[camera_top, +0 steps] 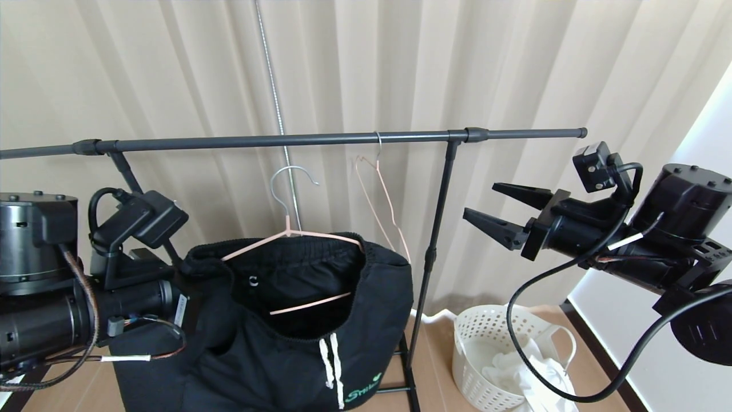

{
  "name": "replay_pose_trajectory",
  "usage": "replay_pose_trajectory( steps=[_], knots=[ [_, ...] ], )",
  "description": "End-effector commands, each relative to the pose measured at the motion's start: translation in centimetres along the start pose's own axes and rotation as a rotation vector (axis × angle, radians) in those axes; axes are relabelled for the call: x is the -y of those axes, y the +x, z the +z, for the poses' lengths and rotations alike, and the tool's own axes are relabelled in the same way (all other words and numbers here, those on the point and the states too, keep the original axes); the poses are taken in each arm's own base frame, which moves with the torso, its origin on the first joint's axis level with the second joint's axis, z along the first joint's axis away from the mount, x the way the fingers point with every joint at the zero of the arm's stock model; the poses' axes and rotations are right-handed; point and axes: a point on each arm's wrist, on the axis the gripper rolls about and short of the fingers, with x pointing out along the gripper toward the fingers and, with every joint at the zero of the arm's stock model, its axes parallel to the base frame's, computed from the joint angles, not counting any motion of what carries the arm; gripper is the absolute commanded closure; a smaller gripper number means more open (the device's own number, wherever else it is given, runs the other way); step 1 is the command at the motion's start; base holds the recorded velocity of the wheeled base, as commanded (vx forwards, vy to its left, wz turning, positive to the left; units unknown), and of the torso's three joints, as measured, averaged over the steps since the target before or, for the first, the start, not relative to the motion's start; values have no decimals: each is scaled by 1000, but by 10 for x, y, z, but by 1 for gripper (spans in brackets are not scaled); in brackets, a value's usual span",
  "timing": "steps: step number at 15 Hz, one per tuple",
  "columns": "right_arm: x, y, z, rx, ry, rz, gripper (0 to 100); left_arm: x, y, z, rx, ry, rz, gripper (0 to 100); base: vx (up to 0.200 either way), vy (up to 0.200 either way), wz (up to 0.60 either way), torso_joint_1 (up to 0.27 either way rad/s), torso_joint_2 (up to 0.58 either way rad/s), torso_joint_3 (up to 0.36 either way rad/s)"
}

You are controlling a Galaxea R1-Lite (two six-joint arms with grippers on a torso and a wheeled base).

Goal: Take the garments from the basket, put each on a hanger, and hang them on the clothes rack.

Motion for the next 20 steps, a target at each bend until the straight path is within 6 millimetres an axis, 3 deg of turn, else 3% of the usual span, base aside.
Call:
replay_pose_trajectory(
  steps=[1, 6, 10, 17, 20],
  knots=[
    [-4, 0, 8, 26, -15, 8, 0, -2, 17, -9, -74, -12, 5, 100, 0, 0, 0, 0, 0, 0],
    [-2, 3, 5, 15, -11, 6, 0, -8, 51, -25, -216, -22, 109, 100, 0, 0, 0, 0, 0, 0],
    [-1, 4, 3, 12, -10, 5, 0, -17, 70, -22, -180, -32, 210, 100, 0, 0, 0, 0, 0, 0],
    [-2, 5, 3, 10, -9, 6, 0, -39, 101, 21, -4, -245, 312, 100, 0, 0, 0, 0, 0, 0],
    [-1, 4, 3, 10, -11, 5, 0, -44, 112, 29, 18, -253, 315, 100, 0, 0, 0, 0, 0, 0]
  ],
)
